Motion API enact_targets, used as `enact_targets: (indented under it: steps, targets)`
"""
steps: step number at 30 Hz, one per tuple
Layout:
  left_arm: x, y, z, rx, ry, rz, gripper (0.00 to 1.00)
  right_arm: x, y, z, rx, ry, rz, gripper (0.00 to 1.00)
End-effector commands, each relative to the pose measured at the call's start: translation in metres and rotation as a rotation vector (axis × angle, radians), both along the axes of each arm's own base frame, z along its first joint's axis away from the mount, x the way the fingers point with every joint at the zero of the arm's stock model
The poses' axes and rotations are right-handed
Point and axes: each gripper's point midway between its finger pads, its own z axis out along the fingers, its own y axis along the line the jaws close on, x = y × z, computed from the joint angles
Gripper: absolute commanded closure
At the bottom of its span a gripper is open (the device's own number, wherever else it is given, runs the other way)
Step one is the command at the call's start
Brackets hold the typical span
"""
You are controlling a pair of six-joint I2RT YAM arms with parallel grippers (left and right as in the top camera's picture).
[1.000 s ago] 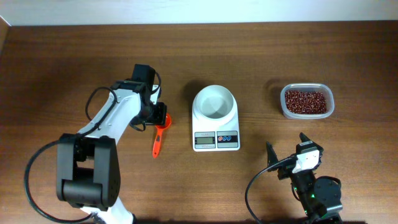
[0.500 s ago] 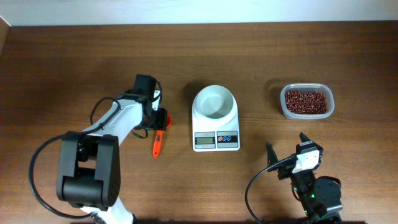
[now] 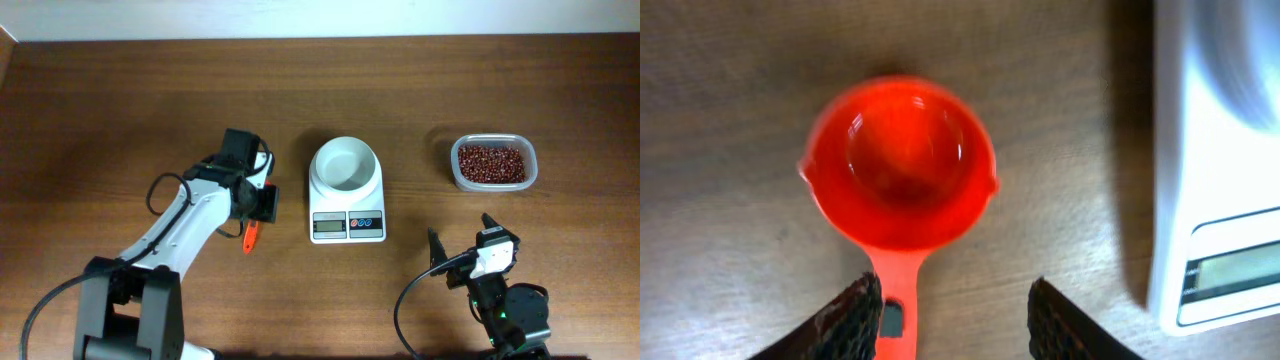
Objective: Scoop item into bowl and weigh 50g on scale
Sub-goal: 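Close the left gripper on the orange scoop handle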
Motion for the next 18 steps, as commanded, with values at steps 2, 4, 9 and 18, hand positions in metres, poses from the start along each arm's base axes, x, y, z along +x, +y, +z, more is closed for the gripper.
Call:
enact_targets:
  steps: [2,4,9,18]
  targets:
    - [-0.008,0.014,-0.012,0.074,0.007,0.048,0.49,0.000,-0.002,-0.003,0.002,0.006,-0.009,0.01]
    - [-0.002,0.013,-0.010,0.069,-0.016,0.049,0.48,0.000,-0.002,-0.003,0.002,0.006,-0.009,0.01]
    - [-0.006,0.014,-0.022,0.077,0.012,0.048,0.49,0.000,-0.002,-0.003,0.002,0.006,-0.009,0.01]
    - [-0.002,0.016,-0.041,0.096,0.034,0.051,0.52,0.000,-0.002,-0.003,0.002,0.006,-0.009,0.01]
